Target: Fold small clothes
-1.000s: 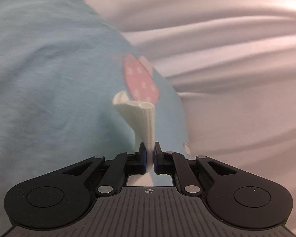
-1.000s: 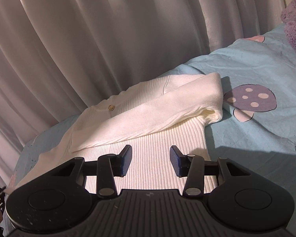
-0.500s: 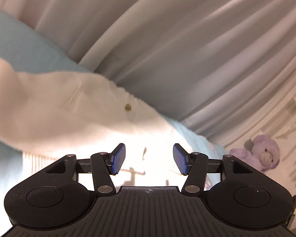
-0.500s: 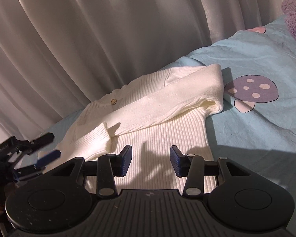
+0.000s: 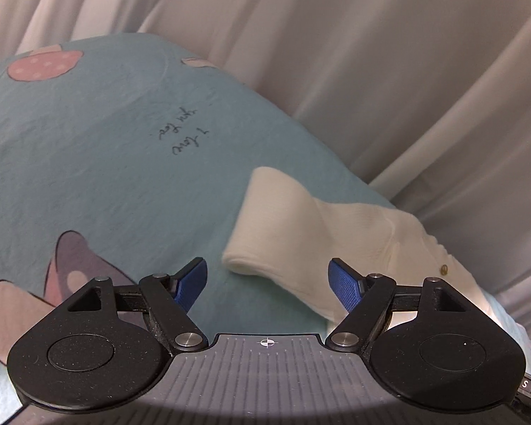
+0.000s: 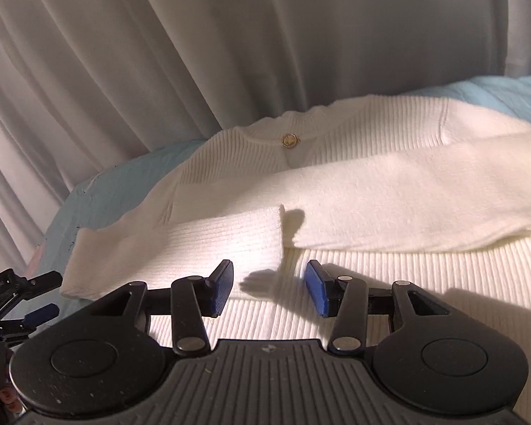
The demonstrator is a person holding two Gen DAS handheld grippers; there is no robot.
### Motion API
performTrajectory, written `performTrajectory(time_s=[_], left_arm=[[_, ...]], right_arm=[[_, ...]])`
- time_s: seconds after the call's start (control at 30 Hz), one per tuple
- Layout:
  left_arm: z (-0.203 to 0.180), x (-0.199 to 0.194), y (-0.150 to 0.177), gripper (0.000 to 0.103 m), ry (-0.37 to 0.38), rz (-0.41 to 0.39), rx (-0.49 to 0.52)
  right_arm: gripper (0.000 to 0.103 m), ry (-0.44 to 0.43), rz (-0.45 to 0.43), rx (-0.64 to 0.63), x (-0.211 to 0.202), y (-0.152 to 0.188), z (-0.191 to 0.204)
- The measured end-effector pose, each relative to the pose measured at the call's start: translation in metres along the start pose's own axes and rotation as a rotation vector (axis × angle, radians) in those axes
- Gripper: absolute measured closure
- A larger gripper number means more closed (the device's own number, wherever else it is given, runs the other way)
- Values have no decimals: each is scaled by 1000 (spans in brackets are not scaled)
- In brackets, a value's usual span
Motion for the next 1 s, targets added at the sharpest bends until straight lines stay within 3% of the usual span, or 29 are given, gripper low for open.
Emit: performTrajectory(time_s=[0.1,0.17,0.3,0.4,0.47,0.63,0.7,0.77,0.83,0.9,0.93,0.97,1.0], left_arm=[[4,2,3,22,4,19,-11],[6,1,6,22,15,24,-14],[-6,-2,10,22,34,27,23],[-20,-5,10,22,60,15,85],[-30,-4,13,22,71,14,129],[-56,4,26,22,106,32,224],[-61,9,29,22,105,39,244],[-65,14,31,22,109,47,252],[-67,17,31,22,106,51,260],[-69,21,32,22,99,55,272],[-71,22,32,22,95,57,278],[-72,24,33,22,94,58,285],[-74,25,33,22,93,60,294]], right_arm=[[61,-30,11,-68,8,-1,16],[91,-14,18,-135,14,0,25],[94,45,-93,-236,-7,-21,34],[94,206,-200,-243,-38,-45,5],[93,269,-186,-199,-44,-49,-26],[87,228,-108,34,-45,-36,-88],[81,172,-106,110,-43,-34,-97],[67,115,-125,177,-43,-30,-100],[65,109,-131,172,-39,-31,-96],[66,127,-126,122,-32,-33,-88],[76,144,-123,93,-29,-34,-84],[93,169,-111,41,-25,-37,-78],[93,195,-112,-4,-25,-40,-73]])
Point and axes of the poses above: each gripper's, at about its wrist camera, not at the fingertips, and x roughly the way its jaws point, z to its left, y to its underside, the point moved 7 cm from there along x, roughly the way its jaws point, and after that the axes turned 3 degrees about -y, right-handed, at the moved point
